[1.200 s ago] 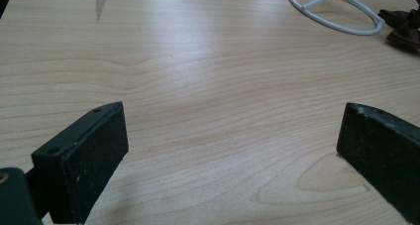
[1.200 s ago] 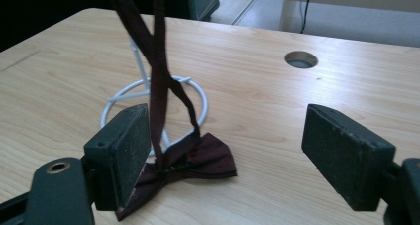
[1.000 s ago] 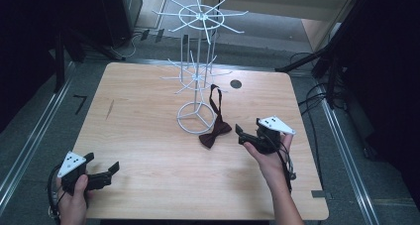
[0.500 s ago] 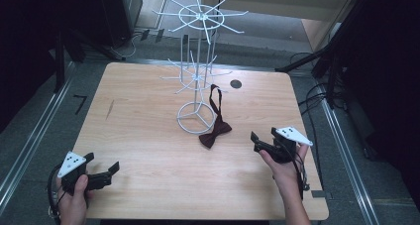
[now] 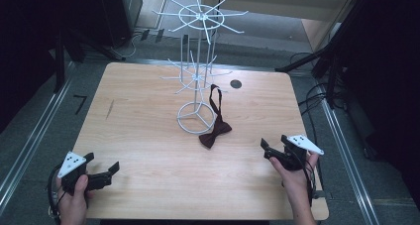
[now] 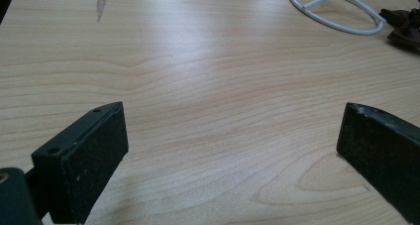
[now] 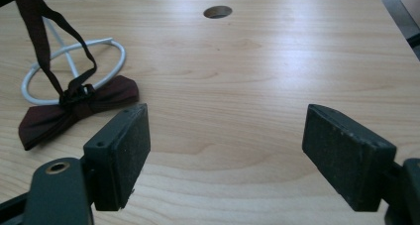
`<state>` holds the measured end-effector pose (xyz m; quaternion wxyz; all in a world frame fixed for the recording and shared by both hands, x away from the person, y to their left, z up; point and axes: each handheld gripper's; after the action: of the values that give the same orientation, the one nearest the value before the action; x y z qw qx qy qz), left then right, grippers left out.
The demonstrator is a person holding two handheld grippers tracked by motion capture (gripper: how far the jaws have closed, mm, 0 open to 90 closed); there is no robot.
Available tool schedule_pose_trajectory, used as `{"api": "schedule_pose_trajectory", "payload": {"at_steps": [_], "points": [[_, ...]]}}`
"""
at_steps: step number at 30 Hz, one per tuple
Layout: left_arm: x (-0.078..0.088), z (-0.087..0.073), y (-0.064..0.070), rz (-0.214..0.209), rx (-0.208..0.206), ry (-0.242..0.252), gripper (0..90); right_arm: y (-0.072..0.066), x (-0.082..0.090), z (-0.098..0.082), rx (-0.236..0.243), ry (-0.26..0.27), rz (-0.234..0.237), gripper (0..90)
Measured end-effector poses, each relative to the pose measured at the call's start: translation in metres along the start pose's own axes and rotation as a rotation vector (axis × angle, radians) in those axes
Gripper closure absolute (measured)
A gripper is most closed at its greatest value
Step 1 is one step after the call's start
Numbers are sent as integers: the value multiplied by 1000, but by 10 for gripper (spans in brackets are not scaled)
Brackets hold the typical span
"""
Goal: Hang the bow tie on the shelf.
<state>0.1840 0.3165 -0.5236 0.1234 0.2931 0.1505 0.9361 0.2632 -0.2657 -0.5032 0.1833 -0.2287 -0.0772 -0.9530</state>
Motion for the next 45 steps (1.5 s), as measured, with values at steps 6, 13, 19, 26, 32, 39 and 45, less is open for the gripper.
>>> {"api": "schedule_pose_trajectory", "payload": {"at_steps": [6, 13, 19, 26, 32, 39, 45], "points": [[0, 0, 0, 1, 0, 1, 1, 10, 6, -12, -19, 0, -20, 188], [0, 0, 0, 1, -1, 2, 1, 21, 15, -25, -21, -15, -32, 182], [0, 0, 0, 1, -2, 5, 1, 31, 22, -35, -37, -20, -55, 180], [0, 0, 1, 3, -3, 5, 1, 42, 32, -47, -41, -31, -72, 176], [0, 0, 0, 2, -3, 4, 1, 52, 44, -61, -52, -28, -67, 167], [0, 0, 1, 3, 0, 6, 1, 65, 60, -79, -63, -30, -85, 164], [0, 0, 1, 6, 0, 6, 1, 76, 73, -90, -108, -17, -103, 166]]}}
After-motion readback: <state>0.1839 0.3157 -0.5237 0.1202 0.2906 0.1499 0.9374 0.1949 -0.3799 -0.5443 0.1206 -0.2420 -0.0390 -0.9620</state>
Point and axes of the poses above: each handheld gripper's, and its own axes: x roughly backward along the jaws, z roughly out of its top, y roughly to its right, and after that the axes turned 15 degrees about x, right-handed
